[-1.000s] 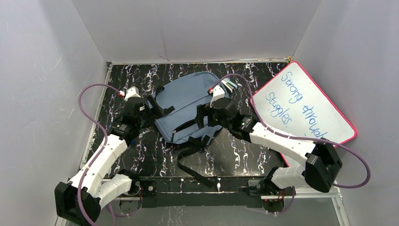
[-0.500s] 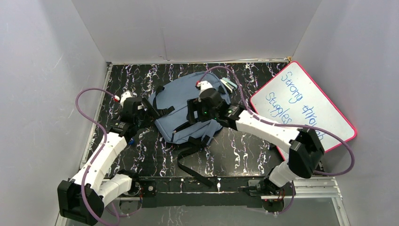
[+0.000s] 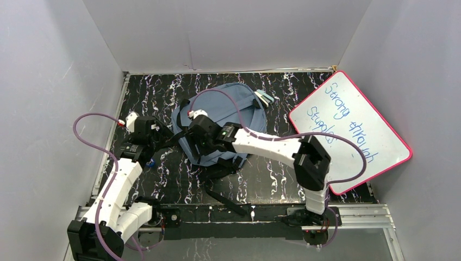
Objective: Pack the student bag
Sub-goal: Zip the student bag at the center of the board.
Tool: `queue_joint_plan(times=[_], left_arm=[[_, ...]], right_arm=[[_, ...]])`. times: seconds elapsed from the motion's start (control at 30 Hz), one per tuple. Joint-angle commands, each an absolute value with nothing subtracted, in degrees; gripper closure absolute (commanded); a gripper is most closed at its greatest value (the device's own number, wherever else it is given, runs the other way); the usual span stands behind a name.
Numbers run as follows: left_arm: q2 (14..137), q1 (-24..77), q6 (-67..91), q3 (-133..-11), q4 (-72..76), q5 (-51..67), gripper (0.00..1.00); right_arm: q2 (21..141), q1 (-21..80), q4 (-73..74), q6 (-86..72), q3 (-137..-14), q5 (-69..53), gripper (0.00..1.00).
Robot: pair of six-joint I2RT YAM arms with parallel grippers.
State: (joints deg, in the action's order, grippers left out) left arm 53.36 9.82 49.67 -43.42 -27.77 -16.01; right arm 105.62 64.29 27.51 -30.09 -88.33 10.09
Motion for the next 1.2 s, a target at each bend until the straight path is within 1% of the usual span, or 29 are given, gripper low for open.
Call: queue_joint_plan(times=[0.0,0.3,0.5,0.6,0.77,0.87,1.03,1.17], left_arm=[[53.06,9.36,49.92,-42.29,-27.54,-15.79,0.16],[52.8,9.4,49.5,-40.78,-25.83,-13.79,0.16],[53.29,9.4,49.31,-40.58,-24.58,-12.79,0.16],[53.48,9.4,49.0,-40.61,-24.35,-12.66,0.16],[53.57,9.39,48.94,-40.32,-23.74,-12.07,0.16],[53.83,9.38,49.04,-40.17,-23.35,-11.66,0.16],[54.46,9.4,49.15,-40.17,-22.96,-10.98,0.16],[54.71,9.4,48.97,-40.07,-22.63,-10.02,0.16]], right_arm=[[110.06,68.28,36.19,-30.49,-96.12,15.41,0.27],[115.42,70.13,40.4,-30.01,-100.18,18.0,0.3],[116.45,70.48,40.19,-29.46,-101.27,20.04,0.36],[116.63,70.45,40.08,-29.31,-101.63,20.55,0.43],[116.39,70.49,39.67,-29.01,-101.53,20.48,0.61],[116.19,70.46,39.46,-28.93,-101.21,20.26,0.63],[115.69,70.44,39.14,-28.75,-100.4,19.89,0.79],[114.78,70.41,38.48,-28.66,-99.56,20.53,0.88]])
